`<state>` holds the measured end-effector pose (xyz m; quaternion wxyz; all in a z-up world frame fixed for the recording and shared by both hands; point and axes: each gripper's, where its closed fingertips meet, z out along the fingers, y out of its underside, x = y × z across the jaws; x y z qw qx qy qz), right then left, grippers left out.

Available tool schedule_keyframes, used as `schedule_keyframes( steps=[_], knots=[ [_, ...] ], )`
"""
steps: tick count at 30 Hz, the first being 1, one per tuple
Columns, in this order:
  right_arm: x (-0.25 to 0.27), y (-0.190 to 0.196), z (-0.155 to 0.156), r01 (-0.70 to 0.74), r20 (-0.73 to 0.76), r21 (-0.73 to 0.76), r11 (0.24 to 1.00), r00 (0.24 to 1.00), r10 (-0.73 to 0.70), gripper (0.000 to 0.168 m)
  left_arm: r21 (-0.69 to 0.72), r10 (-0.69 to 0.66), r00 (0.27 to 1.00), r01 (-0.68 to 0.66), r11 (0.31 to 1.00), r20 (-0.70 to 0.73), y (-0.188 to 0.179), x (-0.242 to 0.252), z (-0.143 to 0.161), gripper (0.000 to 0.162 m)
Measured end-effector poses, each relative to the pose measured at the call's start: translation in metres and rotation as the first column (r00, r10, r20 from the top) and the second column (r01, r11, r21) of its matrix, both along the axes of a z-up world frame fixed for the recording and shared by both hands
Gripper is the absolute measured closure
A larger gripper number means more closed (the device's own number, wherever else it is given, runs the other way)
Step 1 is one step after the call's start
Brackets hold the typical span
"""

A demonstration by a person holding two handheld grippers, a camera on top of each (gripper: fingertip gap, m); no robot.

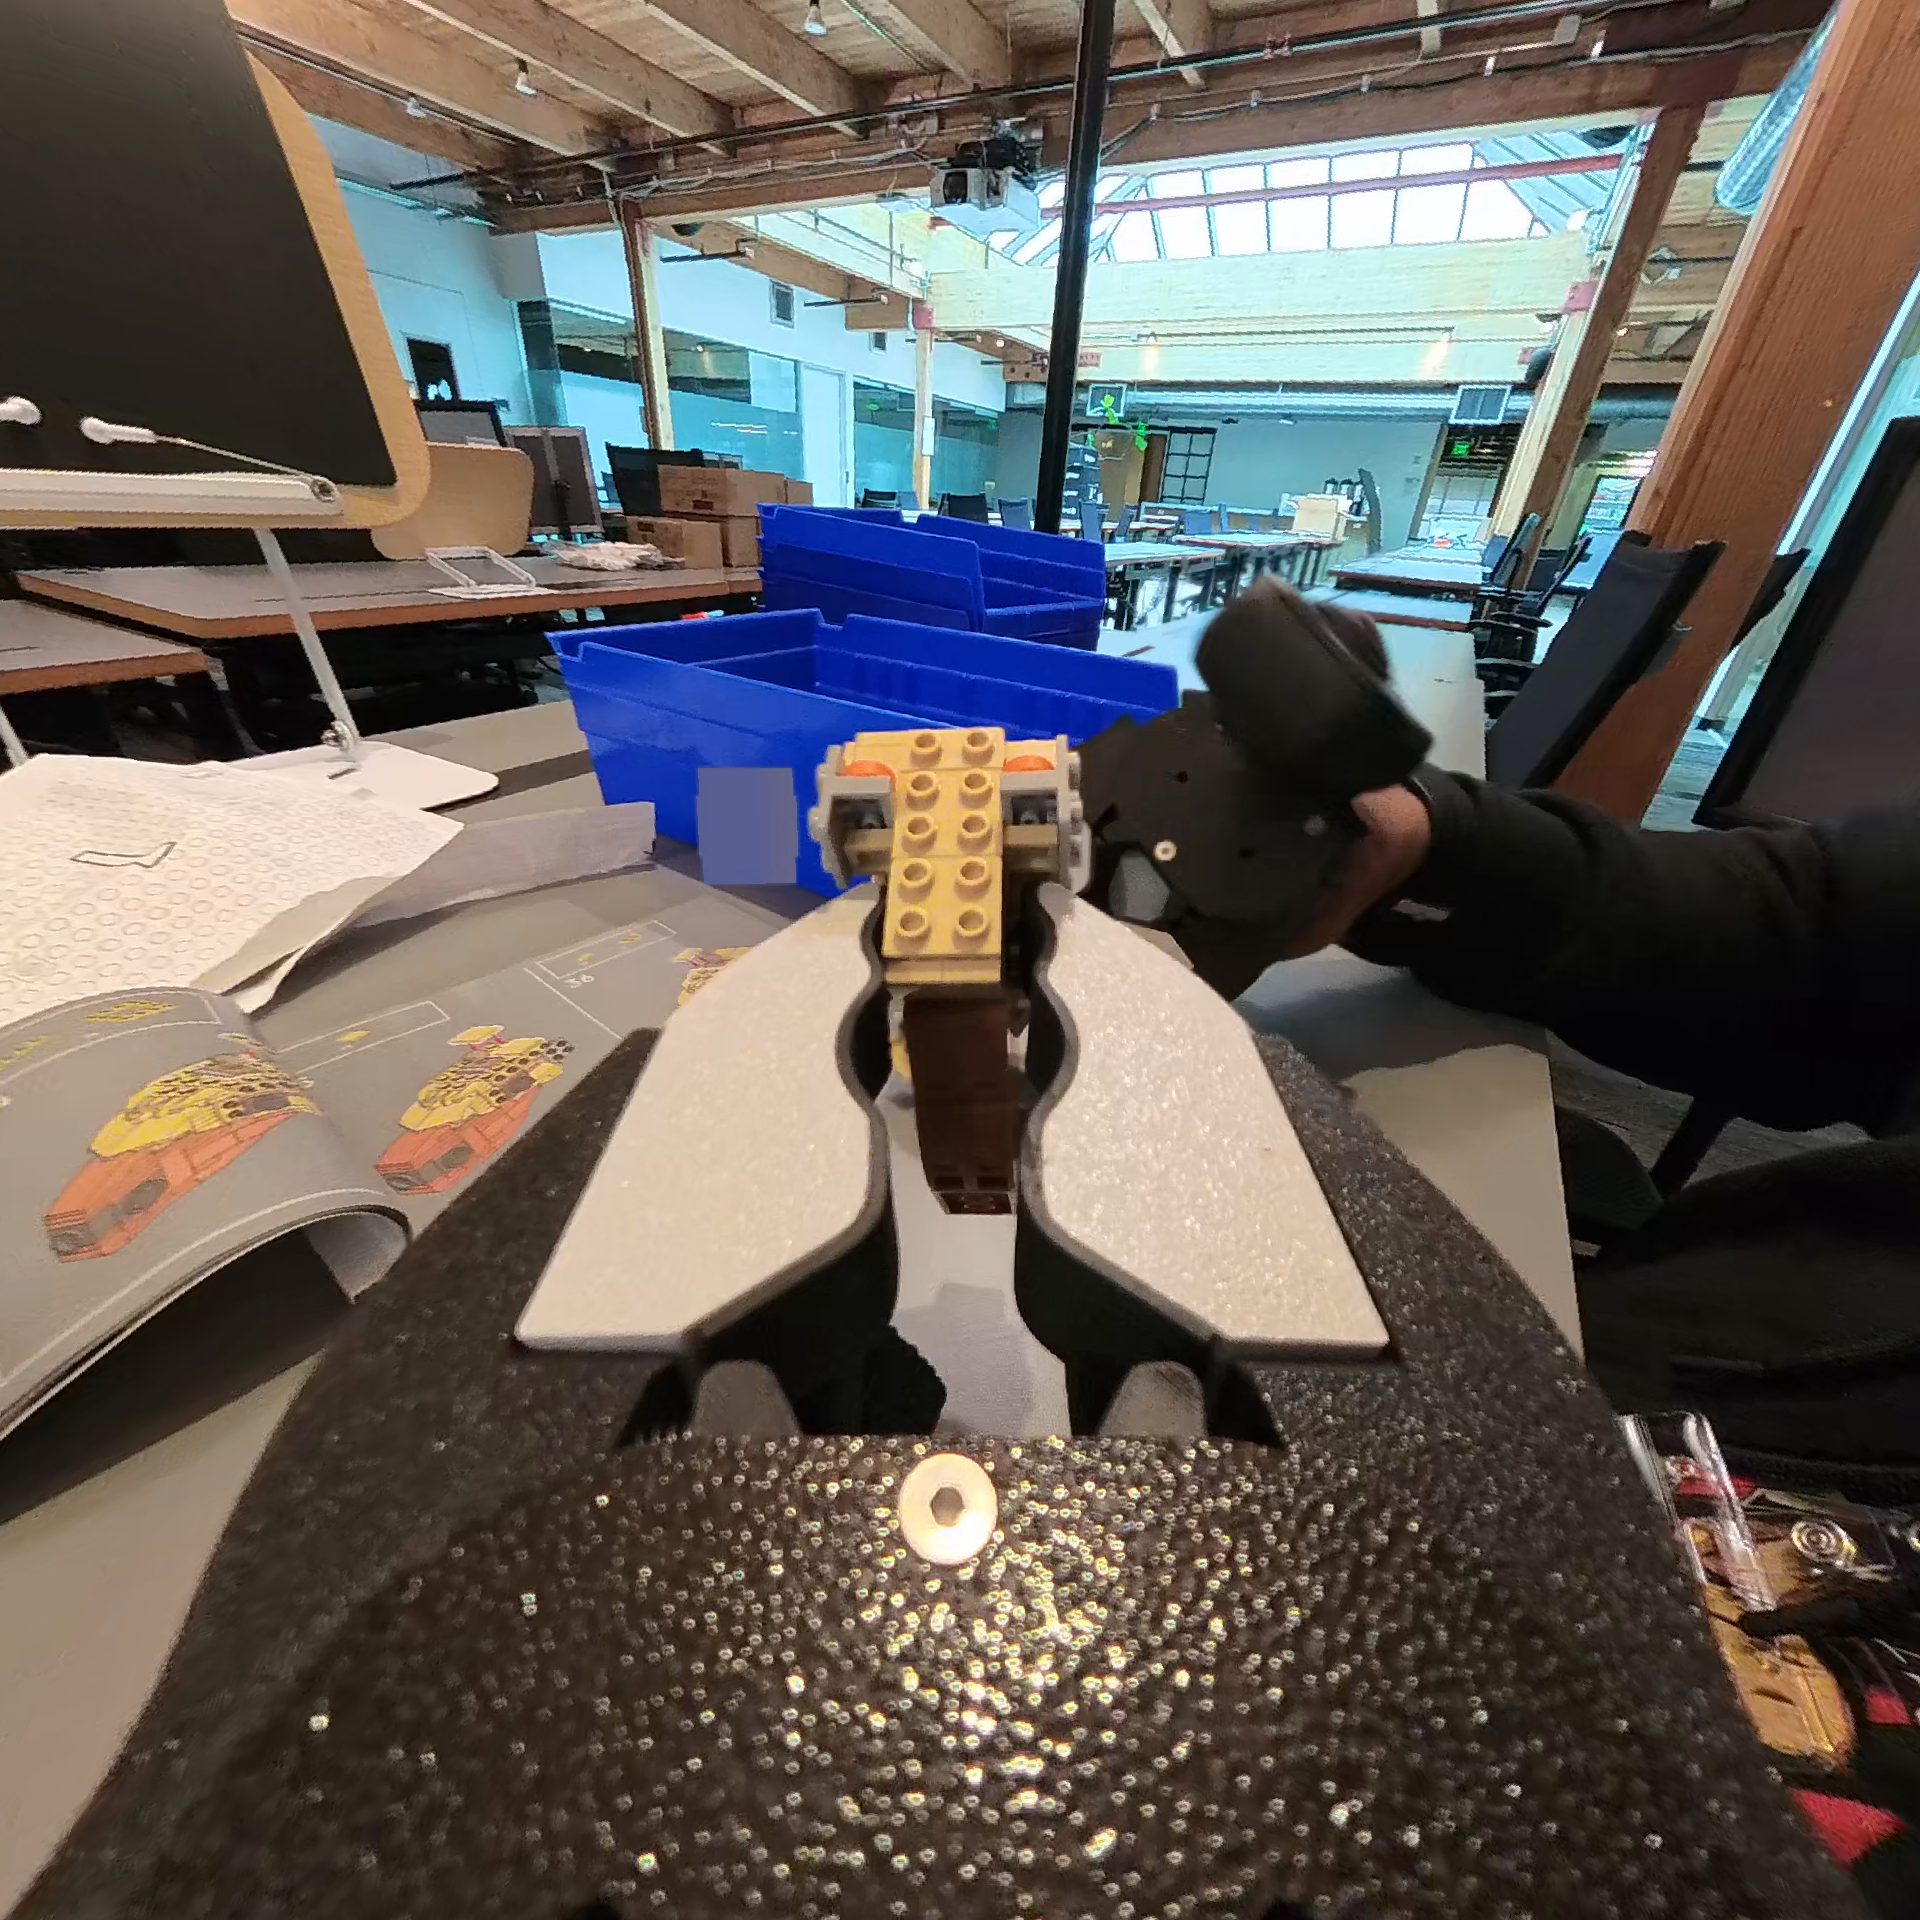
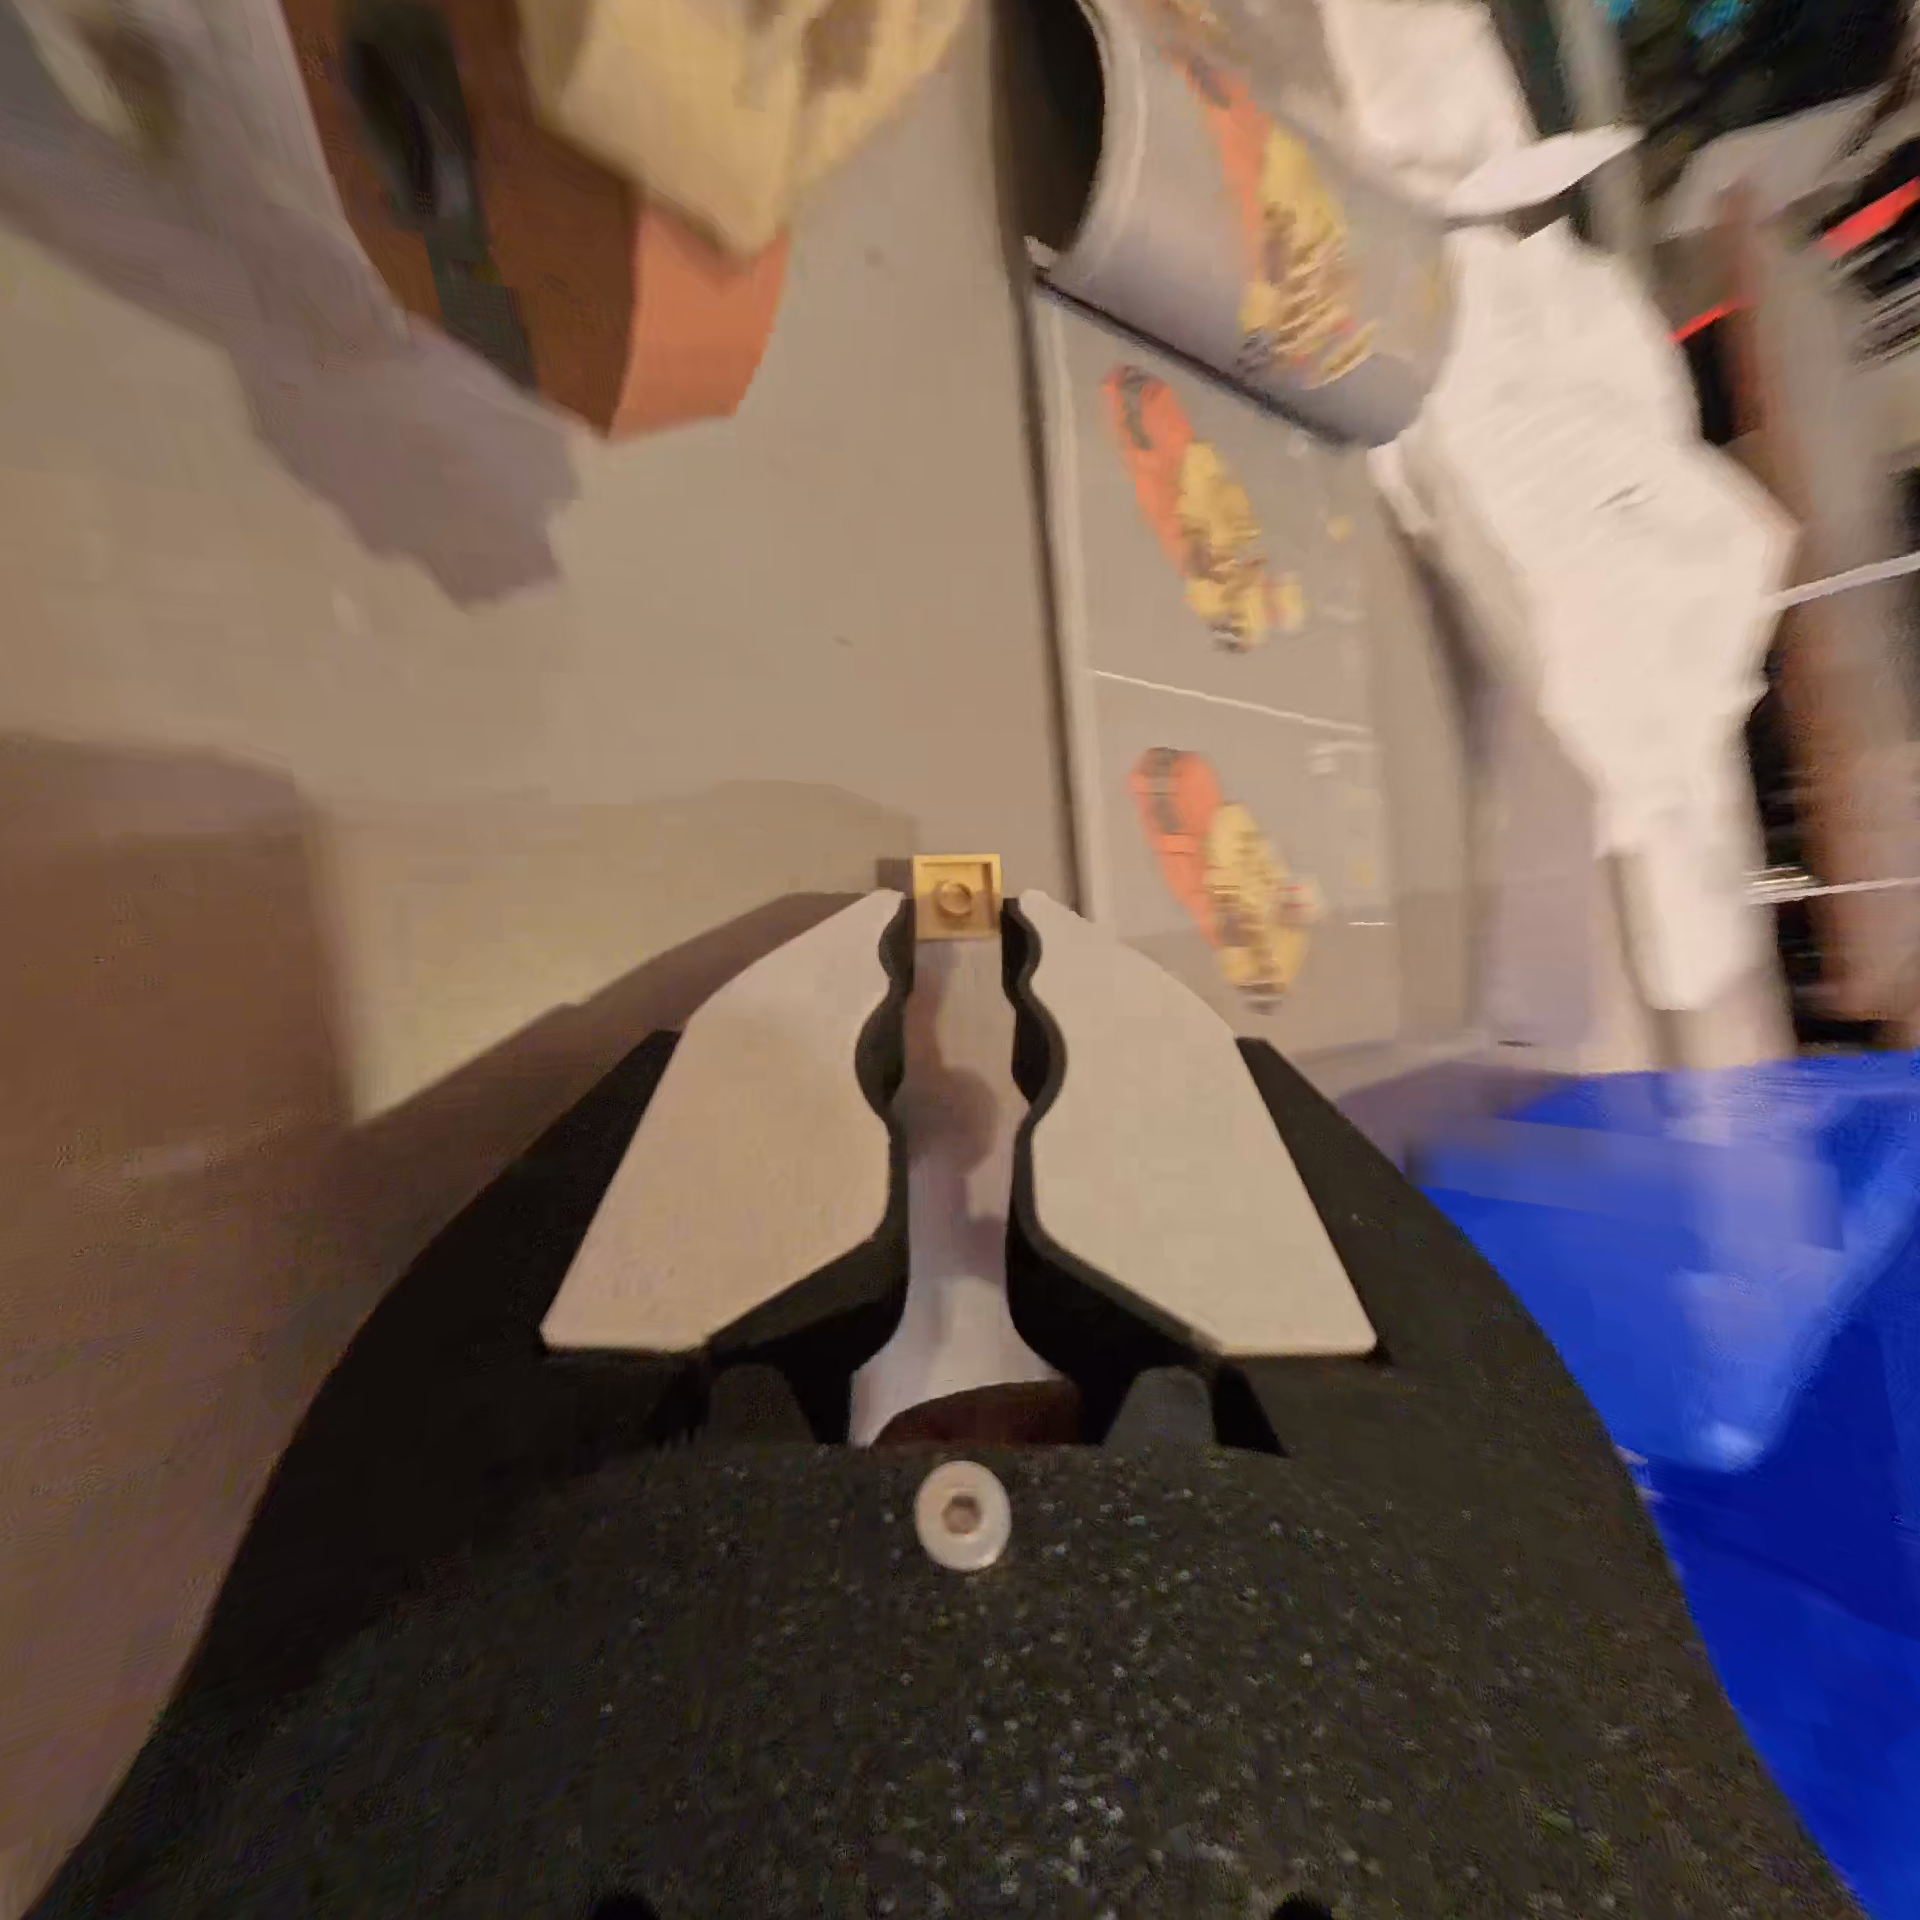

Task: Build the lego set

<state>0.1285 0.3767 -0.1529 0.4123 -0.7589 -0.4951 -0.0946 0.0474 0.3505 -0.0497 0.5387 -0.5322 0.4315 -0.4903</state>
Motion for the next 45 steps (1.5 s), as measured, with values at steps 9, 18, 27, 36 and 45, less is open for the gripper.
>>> schedule_keyframes(
  steps=[9,18,27,36,45],
  knots=[
    [0.018,-0.018,0.002,-0.24,0.377,0.178,0.954,0.912,0.159,0.149,0.007,0.02,1.0,-0.02,1.0,0.002,0.003,-0.001,0.001,0.141],
    [0.018,-0.029,0.023,-0.11,-0.104,-0.013,0.994,0.989,0.108,0.143,0.009,0.017,1.0,-0.017,1.0,-0.011,0.002,0.001,-0.001,0.141],
    [0.022,-0.024,0.001,0.028,-0.179,-0.201,0.979,0.982,-0.065,0.151,0.01,0.015,1.0,-0.015,1.0,-0.018,0.001,0.002,-0.002,0.141],
    [0.02,-0.023,-0.013,0.042,-0.153,-0.246,0.968,0.985,-0.082,0.168,0.014,0.011,1.0,-0.011,1.0,-0.018,0.0,0.002,-0.002,0.141],
    [-0.011,-0.038,0.03,-0.152,-0.576,-0.314,0.937,0.815,-0.06,0.168,0.014,0.01,1.0,-0.01,1.0,-0.019,-0.001,0.002,-0.002,0.141]
  ],
)
